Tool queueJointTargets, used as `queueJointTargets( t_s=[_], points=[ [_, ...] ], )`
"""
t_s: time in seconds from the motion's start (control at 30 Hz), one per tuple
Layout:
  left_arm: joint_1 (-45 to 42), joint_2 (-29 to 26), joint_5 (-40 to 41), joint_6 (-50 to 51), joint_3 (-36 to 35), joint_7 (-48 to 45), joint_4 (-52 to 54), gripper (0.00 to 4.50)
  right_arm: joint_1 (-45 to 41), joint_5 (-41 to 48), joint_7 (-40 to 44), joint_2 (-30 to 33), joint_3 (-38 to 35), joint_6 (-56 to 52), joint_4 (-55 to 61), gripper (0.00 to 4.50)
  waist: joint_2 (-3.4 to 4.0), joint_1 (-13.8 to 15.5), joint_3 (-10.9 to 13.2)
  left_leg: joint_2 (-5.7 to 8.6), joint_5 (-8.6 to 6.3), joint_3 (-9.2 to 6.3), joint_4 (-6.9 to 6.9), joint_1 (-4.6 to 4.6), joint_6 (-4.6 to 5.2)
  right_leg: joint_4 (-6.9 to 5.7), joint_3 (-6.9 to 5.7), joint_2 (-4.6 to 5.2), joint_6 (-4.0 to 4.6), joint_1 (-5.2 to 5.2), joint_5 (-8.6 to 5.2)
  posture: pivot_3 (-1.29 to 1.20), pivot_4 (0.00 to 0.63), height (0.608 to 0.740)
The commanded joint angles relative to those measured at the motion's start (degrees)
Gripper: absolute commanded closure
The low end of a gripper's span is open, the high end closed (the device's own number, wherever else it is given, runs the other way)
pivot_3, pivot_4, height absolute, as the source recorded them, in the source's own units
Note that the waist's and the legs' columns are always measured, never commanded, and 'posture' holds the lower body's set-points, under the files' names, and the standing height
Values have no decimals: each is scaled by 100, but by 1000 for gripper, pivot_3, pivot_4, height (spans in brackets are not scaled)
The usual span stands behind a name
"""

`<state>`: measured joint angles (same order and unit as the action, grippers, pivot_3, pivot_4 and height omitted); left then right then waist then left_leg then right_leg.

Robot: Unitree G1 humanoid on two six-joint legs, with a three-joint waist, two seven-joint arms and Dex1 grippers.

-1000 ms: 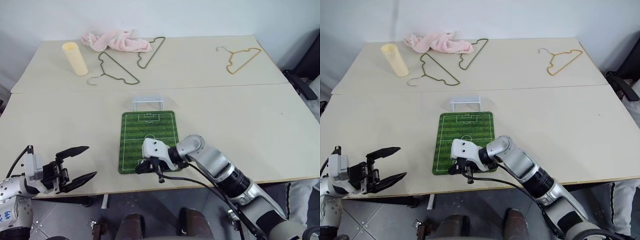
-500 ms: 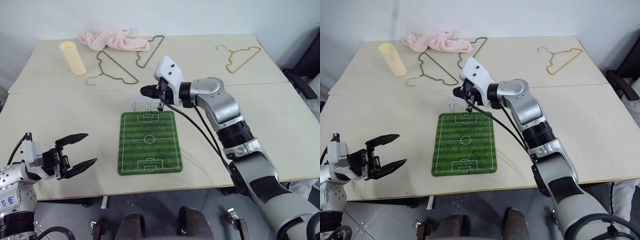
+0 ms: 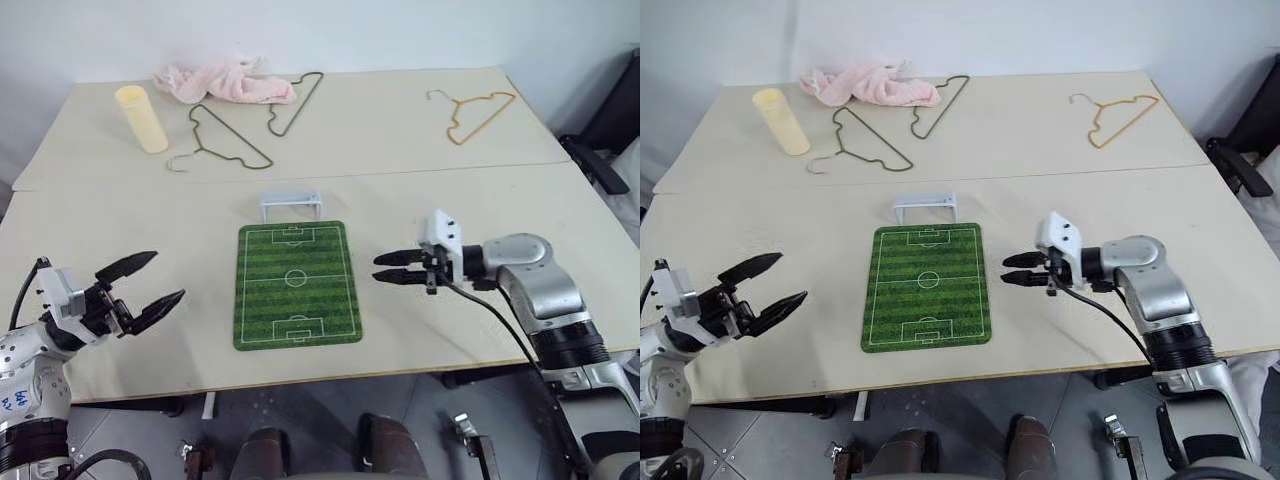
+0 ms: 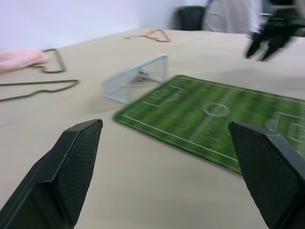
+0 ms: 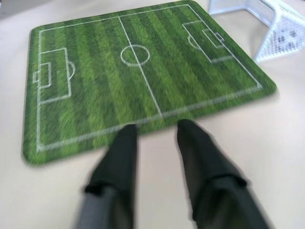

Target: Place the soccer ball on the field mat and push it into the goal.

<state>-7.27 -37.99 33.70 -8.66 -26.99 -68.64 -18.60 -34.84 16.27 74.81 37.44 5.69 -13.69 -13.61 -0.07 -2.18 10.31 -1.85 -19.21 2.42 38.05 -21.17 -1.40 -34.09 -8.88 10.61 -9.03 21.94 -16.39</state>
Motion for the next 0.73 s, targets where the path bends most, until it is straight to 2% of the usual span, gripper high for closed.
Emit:
queueJointTargets(
  t_s=[0.03,0.2,0.57,0.73],
  points=[
    [169,-161,-90,112,-204,331,87,0,38,140,178,132,-400,569,-455,1880,0,10,0,0,0,0,0,0,0,0,0,0,0,0,0,0,150,740],
    [240,-249,-325,291,-363,1151,140,0,159,440,594,261,-819,918,-1044,55,-1,52,1,-2,0,-2,-1,-1,0,1,-2,0,0,0,0,0,150,740],
    [677,-305,-133,410,-741,1086,434,0,835,344,956,807,-969,1276,-1068,55,-1,65,1,-2,-1,-3,0,-1,-1,3,-3,0,0,-3,0,0,150,740],
    [561,-354,24,661,-825,1076,397,0,1085,470,506,736,-1158,1150,-811,55,-1,65,1,-2,-1,-3,10,2,-1,1,-2,0,0,-9,0,0,150,740]
  ],
)
